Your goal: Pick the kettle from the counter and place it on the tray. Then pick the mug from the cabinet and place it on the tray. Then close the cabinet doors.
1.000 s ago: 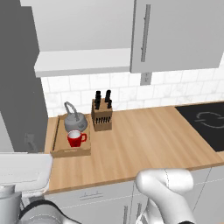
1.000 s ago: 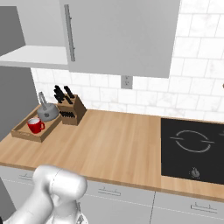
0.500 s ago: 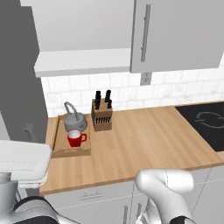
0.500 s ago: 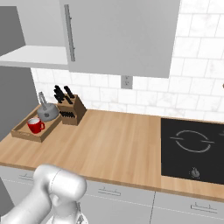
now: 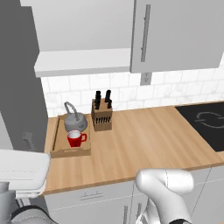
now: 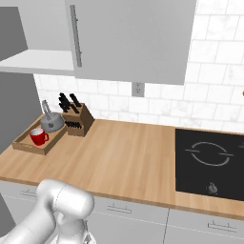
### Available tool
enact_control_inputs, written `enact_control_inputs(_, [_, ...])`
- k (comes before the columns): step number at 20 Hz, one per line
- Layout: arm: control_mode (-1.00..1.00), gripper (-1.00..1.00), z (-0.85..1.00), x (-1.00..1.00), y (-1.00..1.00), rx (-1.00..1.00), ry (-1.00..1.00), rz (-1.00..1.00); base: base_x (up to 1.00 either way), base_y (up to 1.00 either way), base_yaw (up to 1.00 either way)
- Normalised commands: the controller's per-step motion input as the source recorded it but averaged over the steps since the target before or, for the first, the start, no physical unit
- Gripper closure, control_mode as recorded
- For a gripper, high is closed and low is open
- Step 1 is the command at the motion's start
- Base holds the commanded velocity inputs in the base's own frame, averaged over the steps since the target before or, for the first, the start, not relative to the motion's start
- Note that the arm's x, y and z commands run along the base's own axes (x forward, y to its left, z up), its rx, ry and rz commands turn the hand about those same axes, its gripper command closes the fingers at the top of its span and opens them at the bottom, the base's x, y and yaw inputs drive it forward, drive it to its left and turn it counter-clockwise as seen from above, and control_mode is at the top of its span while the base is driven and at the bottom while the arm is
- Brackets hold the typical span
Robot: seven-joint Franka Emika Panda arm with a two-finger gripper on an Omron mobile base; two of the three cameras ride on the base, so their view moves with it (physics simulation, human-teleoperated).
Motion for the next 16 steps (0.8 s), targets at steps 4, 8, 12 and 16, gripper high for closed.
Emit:
enact_control_inputs(4, [-1.00, -1.00, -0.12, 0.03, 0.01, 0.00, 0.09, 0.00, 0.00, 0.00, 0.00])
enact_control_inputs(8, [-1.00, -1.00, -0.09, 0.12, 0.12, -0.02, 0.14, 0.00, 0.00, 0.00, 0.00])
enact_control_inputs(12, [-1.00, -1.00, -0.11, 0.14, 0.17, -0.03, 0.15, 0.00, 0.00, 0.00, 0.00])
enact_control_inputs(16, [-1.00, -1.00, -0.20, 0.12, 0.19, -0.06, 0.14, 0.00, 0.00, 0.00, 0.00])
